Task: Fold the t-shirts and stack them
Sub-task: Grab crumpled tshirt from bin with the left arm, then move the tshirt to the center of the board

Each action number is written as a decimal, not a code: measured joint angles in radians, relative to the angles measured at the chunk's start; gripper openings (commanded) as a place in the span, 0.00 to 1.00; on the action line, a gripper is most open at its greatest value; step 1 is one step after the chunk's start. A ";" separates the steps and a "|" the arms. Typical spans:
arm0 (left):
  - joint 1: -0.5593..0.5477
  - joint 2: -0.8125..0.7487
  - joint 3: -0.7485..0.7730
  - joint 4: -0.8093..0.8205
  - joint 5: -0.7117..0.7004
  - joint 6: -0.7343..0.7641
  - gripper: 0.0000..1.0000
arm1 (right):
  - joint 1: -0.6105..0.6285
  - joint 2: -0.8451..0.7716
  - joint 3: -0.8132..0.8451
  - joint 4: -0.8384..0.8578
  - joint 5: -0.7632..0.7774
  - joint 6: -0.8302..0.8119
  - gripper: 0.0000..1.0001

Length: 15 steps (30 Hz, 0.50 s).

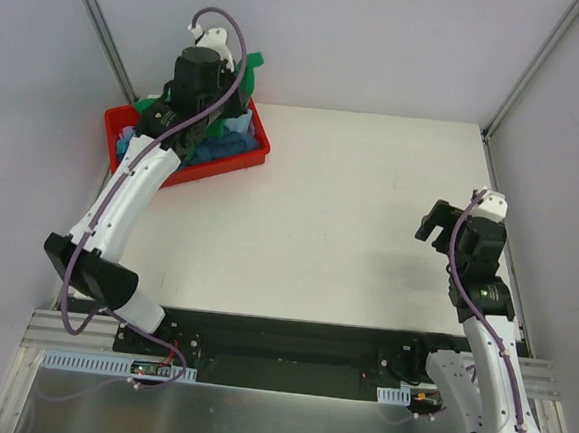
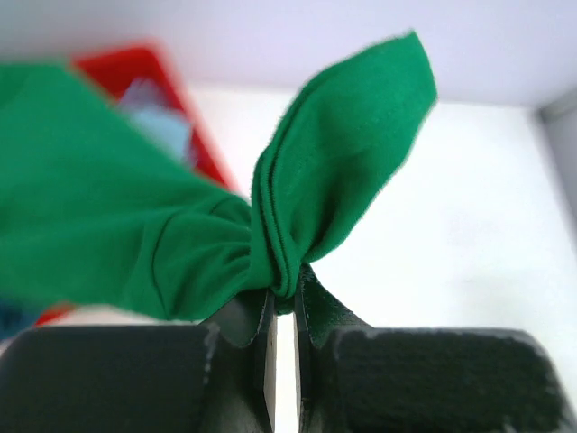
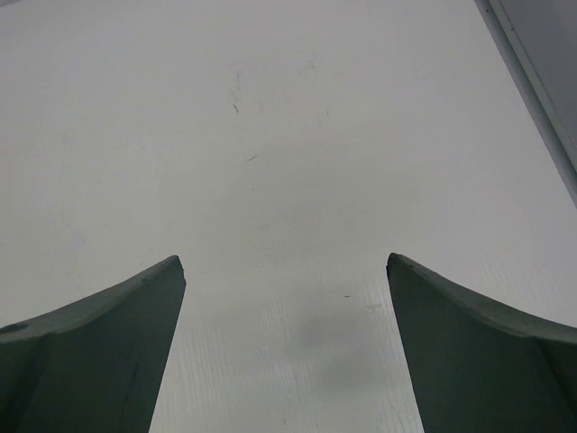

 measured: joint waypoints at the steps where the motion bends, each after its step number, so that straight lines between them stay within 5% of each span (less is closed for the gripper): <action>1: -0.026 -0.015 0.051 0.003 0.032 0.023 0.00 | 0.000 -0.011 -0.003 0.000 0.000 0.002 0.96; 7: -0.091 -0.044 0.326 0.031 0.322 0.072 0.00 | 0.000 -0.072 -0.040 0.000 0.008 0.012 0.96; 15: -0.197 0.116 0.670 0.085 0.635 -0.009 0.00 | 0.000 -0.128 -0.060 0.001 0.025 0.023 0.96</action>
